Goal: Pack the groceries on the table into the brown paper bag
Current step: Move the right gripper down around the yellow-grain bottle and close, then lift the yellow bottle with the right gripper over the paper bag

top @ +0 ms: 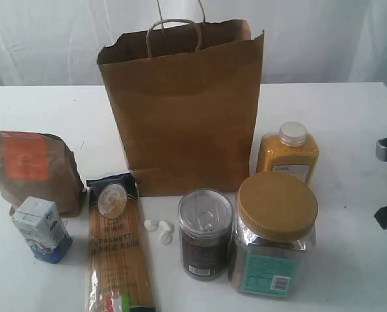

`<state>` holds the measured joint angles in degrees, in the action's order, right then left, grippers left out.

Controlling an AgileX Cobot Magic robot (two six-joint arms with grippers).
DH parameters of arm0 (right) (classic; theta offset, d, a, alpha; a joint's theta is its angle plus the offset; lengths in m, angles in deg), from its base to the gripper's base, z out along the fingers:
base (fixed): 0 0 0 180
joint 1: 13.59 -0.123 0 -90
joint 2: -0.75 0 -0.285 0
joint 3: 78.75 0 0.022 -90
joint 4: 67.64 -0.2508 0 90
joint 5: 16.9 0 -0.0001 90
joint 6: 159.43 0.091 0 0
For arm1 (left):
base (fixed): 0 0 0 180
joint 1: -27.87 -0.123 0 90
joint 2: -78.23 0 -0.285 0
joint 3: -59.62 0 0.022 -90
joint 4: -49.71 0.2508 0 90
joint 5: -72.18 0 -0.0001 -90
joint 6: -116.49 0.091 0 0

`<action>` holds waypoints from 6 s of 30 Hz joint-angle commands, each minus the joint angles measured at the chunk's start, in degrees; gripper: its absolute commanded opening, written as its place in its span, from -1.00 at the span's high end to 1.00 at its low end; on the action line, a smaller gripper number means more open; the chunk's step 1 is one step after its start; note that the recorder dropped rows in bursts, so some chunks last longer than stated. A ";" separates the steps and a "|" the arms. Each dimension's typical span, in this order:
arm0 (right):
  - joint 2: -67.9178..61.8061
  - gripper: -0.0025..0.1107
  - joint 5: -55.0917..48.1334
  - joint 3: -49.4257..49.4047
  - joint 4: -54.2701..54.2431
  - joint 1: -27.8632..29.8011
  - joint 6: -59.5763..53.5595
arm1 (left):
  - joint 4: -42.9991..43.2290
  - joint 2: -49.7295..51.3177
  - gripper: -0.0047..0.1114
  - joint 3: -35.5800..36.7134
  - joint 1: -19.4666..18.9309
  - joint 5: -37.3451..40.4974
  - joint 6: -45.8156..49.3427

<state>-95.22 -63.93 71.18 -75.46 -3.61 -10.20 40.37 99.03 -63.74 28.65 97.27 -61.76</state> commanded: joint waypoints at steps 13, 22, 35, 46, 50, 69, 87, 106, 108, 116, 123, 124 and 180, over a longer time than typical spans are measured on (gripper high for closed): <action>5.43 -0.40 13.15 9.05 -15.32 -7.96 -56.27 | -1.39 -0.36 0.92 10.51 -0.09 -9.26 -9.75; -1.40 -0.45 17.55 9.05 -15.32 -12.97 -66.86 | -2.47 -0.36 0.92 11.48 -0.09 -10.06 -10.97; -2.09 -0.45 19.11 9.05 -25.91 -13.99 -66.73 | -2.47 -0.36 0.92 11.48 -0.09 -10.06 -10.97; 4.54 -0.45 12.36 10.05 -25.91 -13.99 -67.03 | -2.61 -0.36 0.92 11.48 -0.09 -10.06 -10.97; 3.57 -0.45 12.94 11.92 -25.91 -13.99 -68.06 | -2.61 -0.36 0.92 11.48 -0.09 -10.06 -10.97; -8.57 -0.45 3.42 21.55 -20.03 -14.10 -65.18 | -4.14 -0.36 0.92 11.48 -0.09 -9.97 -10.97; -14.55 -0.17 9.40 21.40 -20.73 -15.05 -66.38 | -4.14 -0.36 0.92 11.48 -0.09 -10.38 -10.76; -11.22 0.85 -1.82 21.40 -17.58 -15.05 -47.60 | -4.00 -0.36 0.92 11.48 -0.09 -10.49 -10.76; -11.22 0.86 -1.82 21.40 -16.75 -15.05 -44.95 | -4.00 -0.36 0.92 11.48 -0.09 -10.49 -10.76; -11.22 0.95 -0.63 21.40 -15.56 -12.24 -35.14 | -4.00 -0.36 0.92 11.48 -0.09 -10.49 -10.76; -9.83 0.96 -1.09 21.40 -18.48 -7.33 -33.38 | -4.00 -0.36 0.92 11.48 -0.09 -10.49 -10.76; -9.52 0.96 -0.62 21.40 -20.03 -6.55 -33.38 | -4.00 -0.36 0.92 11.48 -0.09 -10.49 -10.76; -9.30 0.96 11.90 40.13 -92.13 -15.30 -55.93 | -4.00 -0.36 0.92 11.48 -0.09 -10.35 -10.76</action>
<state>-105.87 -52.14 110.25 -163.89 -18.89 -65.53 37.11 98.93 -52.35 28.65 86.77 -72.36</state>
